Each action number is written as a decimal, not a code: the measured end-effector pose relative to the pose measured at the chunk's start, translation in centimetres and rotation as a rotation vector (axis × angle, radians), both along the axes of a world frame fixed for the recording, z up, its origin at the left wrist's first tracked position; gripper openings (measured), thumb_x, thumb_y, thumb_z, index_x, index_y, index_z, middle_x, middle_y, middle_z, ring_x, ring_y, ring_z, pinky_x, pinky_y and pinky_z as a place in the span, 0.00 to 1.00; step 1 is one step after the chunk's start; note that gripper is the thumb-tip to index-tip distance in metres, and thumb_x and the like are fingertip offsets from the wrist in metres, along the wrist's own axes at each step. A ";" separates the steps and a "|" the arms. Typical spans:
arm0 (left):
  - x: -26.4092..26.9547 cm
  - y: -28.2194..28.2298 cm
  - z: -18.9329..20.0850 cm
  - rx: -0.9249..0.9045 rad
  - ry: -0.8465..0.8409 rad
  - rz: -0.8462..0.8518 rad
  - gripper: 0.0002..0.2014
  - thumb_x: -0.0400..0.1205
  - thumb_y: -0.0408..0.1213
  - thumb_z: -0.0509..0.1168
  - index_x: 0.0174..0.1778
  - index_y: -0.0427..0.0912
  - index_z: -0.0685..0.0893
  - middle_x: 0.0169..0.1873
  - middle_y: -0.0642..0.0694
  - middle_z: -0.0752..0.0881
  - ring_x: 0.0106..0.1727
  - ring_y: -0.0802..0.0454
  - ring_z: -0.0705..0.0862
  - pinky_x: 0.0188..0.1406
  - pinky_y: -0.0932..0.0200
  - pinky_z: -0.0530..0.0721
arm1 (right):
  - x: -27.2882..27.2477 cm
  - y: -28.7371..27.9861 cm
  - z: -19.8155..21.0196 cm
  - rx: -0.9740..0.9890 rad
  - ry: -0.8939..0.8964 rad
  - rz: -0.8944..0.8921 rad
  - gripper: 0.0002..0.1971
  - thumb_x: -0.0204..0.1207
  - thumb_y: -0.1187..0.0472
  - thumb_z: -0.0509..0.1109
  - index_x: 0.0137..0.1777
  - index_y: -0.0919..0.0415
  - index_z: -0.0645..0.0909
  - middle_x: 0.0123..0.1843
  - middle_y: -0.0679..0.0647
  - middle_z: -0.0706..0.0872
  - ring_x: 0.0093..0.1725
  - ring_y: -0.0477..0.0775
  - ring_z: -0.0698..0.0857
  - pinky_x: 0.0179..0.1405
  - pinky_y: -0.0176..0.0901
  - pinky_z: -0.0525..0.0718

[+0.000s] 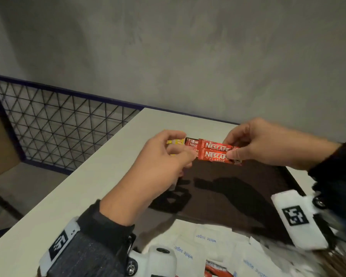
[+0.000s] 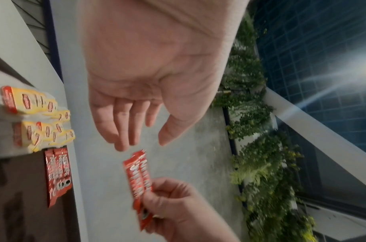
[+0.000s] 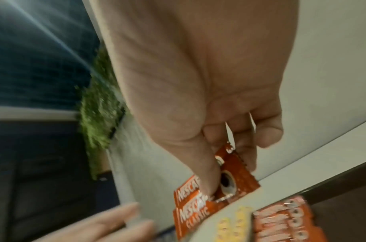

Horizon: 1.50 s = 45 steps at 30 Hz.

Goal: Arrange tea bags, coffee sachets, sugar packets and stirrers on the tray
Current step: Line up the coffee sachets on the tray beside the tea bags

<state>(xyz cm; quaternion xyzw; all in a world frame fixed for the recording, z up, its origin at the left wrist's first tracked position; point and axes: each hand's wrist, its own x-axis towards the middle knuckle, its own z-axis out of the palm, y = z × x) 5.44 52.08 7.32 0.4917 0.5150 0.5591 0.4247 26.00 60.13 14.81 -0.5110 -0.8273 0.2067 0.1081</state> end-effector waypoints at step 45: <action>-3.4 0.4 0.9 0.086 -0.286 0.253 0.06 0.81 0.32 0.73 0.42 0.48 0.89 0.39 0.48 0.93 0.38 0.50 0.87 0.39 0.54 0.78 | -5.0 11.9 -8.9 0.136 -0.374 0.074 0.12 0.76 0.64 0.79 0.57 0.52 0.86 0.51 0.46 0.82 0.53 0.50 0.83 0.45 0.41 0.82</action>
